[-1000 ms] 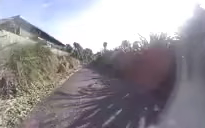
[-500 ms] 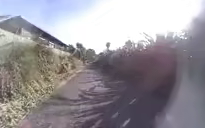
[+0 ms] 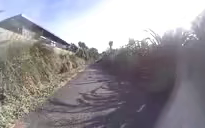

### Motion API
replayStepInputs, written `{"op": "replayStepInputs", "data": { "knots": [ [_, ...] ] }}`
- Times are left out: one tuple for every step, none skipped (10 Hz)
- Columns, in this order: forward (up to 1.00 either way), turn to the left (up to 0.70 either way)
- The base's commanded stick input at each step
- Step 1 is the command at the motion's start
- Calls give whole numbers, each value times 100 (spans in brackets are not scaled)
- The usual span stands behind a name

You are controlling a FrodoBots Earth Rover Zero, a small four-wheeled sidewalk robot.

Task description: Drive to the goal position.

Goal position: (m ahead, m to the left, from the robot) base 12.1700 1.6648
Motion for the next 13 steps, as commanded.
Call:
{"op": "replayStepInputs", "data": {
  "knots": [
    [45,23],
    [44,17],
    [44,10],
    [44,4],
    [44,0],
    [44,0],
    [44,0],
    [43,0],
    [43,0],
    [43,0],
    [43,0],
    [42,0],
    [42,0]
  ]
}}
